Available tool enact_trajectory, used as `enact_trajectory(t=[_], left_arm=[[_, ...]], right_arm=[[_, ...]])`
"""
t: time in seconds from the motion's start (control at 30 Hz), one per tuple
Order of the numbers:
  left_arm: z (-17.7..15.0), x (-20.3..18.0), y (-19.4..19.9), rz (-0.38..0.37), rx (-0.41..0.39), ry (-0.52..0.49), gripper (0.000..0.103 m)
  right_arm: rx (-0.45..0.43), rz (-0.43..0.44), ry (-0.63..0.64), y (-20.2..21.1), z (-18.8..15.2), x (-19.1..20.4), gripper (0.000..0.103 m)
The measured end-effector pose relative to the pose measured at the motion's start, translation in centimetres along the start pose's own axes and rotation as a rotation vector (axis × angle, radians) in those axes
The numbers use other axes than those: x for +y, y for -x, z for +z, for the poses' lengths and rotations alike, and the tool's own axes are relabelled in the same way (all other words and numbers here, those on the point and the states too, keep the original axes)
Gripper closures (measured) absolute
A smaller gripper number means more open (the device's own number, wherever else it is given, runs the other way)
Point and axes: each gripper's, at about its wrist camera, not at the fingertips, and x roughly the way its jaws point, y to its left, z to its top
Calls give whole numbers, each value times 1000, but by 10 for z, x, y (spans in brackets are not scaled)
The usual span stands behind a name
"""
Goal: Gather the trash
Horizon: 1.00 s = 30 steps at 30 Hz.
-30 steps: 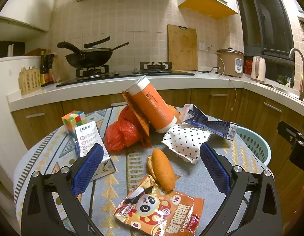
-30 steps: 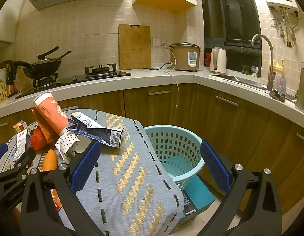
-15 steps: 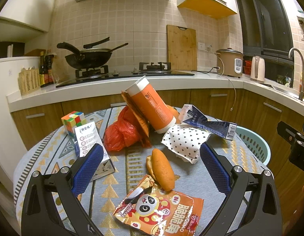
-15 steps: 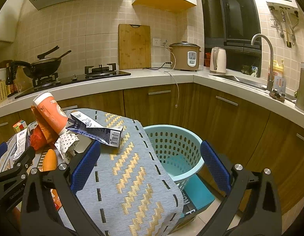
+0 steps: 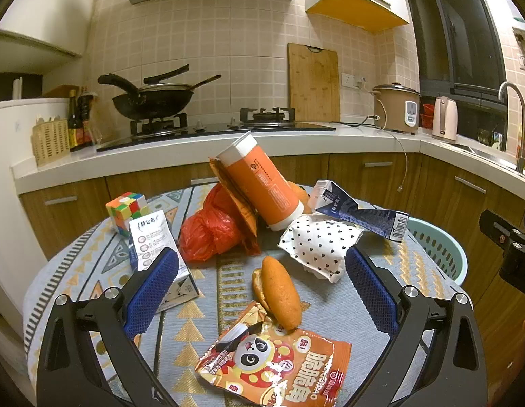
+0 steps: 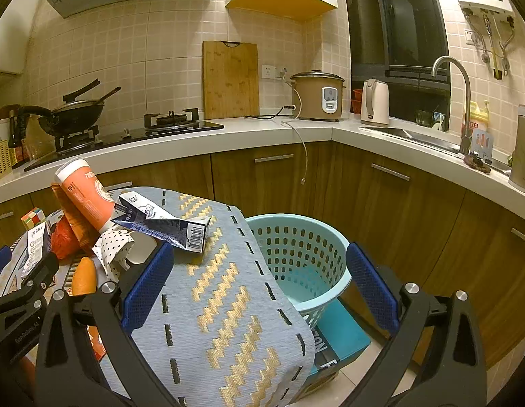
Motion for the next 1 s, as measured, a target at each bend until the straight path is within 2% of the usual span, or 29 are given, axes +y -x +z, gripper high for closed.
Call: enact_trajectory(t=[0.83, 1.0], left_arm=[[-1, -1, 1, -4, 1, -1, 8], [-1, -2, 0, -25, 11, -3, 8]], right_arm=[[6, -1, -7, -2, 0, -3, 7], [9, -2, -3, -2, 0, -1, 7]])
